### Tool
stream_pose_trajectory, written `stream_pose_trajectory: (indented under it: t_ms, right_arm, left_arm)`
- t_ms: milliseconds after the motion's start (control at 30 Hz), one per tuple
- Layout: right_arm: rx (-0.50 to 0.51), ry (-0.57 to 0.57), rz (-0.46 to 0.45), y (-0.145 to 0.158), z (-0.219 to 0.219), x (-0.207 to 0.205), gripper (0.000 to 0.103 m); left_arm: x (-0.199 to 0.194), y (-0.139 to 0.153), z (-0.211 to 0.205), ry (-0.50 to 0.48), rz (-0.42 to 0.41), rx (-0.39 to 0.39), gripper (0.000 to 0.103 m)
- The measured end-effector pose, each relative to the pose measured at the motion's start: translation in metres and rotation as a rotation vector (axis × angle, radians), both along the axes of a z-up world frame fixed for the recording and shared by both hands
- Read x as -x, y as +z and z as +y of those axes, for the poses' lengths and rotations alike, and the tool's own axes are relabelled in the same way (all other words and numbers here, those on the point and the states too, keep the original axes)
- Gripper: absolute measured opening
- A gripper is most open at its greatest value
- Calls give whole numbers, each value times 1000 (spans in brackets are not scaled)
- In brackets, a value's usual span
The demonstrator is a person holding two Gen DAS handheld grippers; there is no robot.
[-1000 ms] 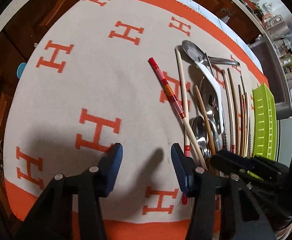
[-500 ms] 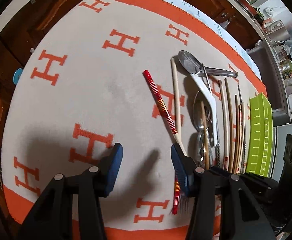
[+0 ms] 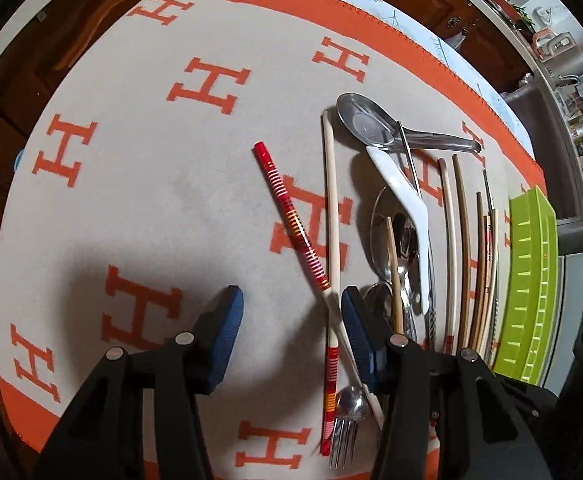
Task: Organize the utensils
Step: 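Grasp a red-striped chopstick with the left tool while the right tool grasps a plain chopstick, then lay the red-striped chopstick in the tray with the left tool while the right tool lays its chopstick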
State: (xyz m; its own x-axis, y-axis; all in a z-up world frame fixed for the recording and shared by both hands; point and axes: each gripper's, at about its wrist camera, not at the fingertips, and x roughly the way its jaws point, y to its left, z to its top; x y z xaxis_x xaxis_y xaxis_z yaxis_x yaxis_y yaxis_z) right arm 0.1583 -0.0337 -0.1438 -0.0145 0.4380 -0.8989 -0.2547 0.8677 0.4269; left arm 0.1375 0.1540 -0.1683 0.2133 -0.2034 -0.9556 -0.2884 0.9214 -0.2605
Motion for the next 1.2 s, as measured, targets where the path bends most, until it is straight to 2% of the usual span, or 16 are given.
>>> stream_pose_trajectory:
  t_ms: [33,67,100,133,433,500,867,1000,1200]
  right_arm:
    - [4,2,-6,0,3,0,11]
    - [6,4,-11,0,3,1,11]
    - [8,6,-18,1,3,1,11]
    - [10,8,-23,1,4,1,11]
    - [31,31,-21,-6,7,4,7]
    - [24,20,-13,-5,4,2,7]
    - [-40,-50,-47,26,-25,3,6]
    - [-77,-75,-60,44,-44,9,6]
    - [-111,-133,-127,80,-85,28,6]
  left_arm:
    - [0,1,-2,-2,-2,-24,48]
    - [-1,1,-6,-5,-5,-45,38]
    - [-2,1,-9,-9,-11,-59,19]
    - [-3,0,-11,-12,-6,-54,9]
    - [3,1,-3,-37,-11,3,8]
    - [6,5,2,-33,-15,13,4]
    - [28,36,-2,-88,-62,46,3]
    - [34,49,-17,-124,-78,71,3]
    - [36,71,-53,-201,-112,99,3]
